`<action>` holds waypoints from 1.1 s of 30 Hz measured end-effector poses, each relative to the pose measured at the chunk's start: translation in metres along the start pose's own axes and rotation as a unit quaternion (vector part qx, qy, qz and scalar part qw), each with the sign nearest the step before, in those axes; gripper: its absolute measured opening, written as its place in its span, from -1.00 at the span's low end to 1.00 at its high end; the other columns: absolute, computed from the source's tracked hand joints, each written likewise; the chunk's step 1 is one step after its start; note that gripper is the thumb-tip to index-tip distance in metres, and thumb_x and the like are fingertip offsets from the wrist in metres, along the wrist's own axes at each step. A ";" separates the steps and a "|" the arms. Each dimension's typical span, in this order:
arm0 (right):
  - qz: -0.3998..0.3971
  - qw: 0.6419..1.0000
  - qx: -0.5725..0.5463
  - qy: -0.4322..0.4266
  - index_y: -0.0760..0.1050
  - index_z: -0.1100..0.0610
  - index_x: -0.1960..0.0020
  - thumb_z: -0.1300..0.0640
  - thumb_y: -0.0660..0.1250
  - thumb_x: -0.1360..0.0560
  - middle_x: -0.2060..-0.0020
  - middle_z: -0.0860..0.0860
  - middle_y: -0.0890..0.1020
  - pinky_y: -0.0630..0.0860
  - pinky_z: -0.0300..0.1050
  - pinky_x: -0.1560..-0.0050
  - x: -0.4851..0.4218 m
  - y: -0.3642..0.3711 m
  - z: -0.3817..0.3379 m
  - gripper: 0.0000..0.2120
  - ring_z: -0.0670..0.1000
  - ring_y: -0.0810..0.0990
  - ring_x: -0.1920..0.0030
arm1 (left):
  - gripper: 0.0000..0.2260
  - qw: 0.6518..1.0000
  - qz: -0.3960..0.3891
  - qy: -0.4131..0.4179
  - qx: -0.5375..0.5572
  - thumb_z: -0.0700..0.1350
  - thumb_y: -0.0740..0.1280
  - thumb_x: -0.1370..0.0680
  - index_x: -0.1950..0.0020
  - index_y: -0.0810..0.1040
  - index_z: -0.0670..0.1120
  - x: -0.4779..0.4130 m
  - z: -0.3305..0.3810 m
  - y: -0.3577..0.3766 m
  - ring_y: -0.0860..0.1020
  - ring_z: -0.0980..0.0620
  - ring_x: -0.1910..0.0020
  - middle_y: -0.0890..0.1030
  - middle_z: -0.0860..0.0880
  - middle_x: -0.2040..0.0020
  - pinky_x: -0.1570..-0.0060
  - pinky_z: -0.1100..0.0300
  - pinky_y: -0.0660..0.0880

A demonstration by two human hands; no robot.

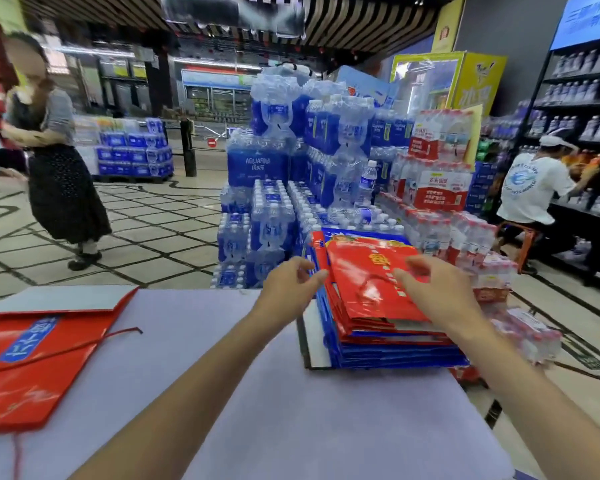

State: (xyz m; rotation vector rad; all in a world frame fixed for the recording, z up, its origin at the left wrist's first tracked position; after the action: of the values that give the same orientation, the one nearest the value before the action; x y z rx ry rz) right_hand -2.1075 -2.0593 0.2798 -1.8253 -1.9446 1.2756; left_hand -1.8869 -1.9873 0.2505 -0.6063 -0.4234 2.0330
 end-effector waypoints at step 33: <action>-0.271 0.943 -0.188 0.043 0.35 0.07 -0.37 0.14 0.33 -0.50 -0.27 0.09 0.42 0.45 0.02 -0.25 0.176 0.345 -0.277 -0.55 0.16 0.53 -0.18 | -0.53 0.863 0.305 -0.328 -0.235 0.24 0.35 -0.48 -0.11 0.50 -0.15 0.170 -0.288 -0.321 0.55 -0.17 -0.03 0.60 -0.13 -0.04 0.09 0.08 0.42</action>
State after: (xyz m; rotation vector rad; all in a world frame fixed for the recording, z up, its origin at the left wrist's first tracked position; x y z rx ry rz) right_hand -1.7168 -1.8220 0.1445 -1.2840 -2.5211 0.6766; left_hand -1.5734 -1.6644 0.1394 -0.3202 -1.2972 2.7595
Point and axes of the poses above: each hand's wrist, its own x-axis away from the middle knuckle, its own y-axis out of the palm, z = x × y, the point moved 1 cm from there along -x, towards the middle knuckle
